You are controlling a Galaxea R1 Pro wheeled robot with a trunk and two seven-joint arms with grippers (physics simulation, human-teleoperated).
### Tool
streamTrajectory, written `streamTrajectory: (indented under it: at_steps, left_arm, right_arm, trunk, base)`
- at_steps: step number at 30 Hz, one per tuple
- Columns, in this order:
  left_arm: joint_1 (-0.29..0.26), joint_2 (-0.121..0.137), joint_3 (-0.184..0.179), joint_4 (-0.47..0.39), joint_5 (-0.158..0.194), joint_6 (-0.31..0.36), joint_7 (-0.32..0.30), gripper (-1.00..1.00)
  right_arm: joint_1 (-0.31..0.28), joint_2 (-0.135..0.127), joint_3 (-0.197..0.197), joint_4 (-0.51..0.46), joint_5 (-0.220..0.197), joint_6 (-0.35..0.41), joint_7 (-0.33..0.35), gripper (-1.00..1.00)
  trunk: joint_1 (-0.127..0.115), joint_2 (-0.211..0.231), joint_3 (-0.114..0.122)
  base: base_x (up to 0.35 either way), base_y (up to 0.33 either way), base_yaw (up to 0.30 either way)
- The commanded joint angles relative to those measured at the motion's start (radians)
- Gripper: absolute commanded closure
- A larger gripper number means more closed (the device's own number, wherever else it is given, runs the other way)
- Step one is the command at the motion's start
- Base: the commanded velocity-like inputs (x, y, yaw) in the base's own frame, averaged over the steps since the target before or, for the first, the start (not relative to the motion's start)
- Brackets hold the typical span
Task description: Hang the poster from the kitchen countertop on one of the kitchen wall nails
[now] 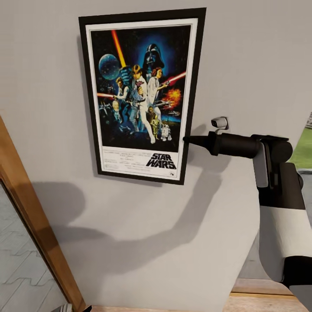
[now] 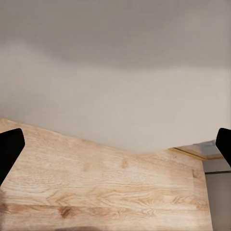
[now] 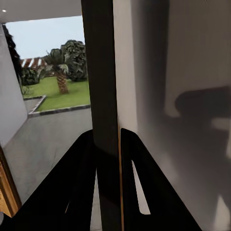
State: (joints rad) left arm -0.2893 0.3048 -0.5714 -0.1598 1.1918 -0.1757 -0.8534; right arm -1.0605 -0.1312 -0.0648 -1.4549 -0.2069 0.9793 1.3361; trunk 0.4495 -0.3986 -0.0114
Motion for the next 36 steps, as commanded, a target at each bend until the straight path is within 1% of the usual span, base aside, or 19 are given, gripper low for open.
streamTrajectory:
  at_steps: [1,11,22,36]
  left_arm:
    - [-0.001,0.0,-0.008,0.0,0.006,-0.006,-0.001,-1.0]
    - [-0.001,0.0,-0.008,0.0,0.006,-0.006,-0.001,-1.0]
    - [-0.001,-0.001,-0.008,0.0,0.006,-0.006,-0.001,-1.0]
    - [-0.001,-0.001,-0.008,0.0,0.006,-0.006,-0.001,-1.0]
  right_arm:
    - [0.0,0.0,0.0,0.0,-0.005,0.009,0.003,1.0]
    - [0.004,0.001,0.0,-0.002,-0.006,0.008,0.003,1.0]
    - [0.031,0.001,0.0,-0.004,-0.006,0.006,0.004,1.0]
    - [0.048,0.001,0.0,-0.005,-0.006,0.006,0.005,1.0]
  trunk:
    - [0.0,-0.001,-0.001]
    - [0.0,-0.001,-0.001]
    - [0.0,-0.001,-0.001]
    - [0.0,-0.001,-0.001]
  base:
    - [0.0,0.0,0.0]
    - [0.0,0.0,0.0]
    - [0.0,0.0,0.0]
    - [0.0,0.0,0.0]
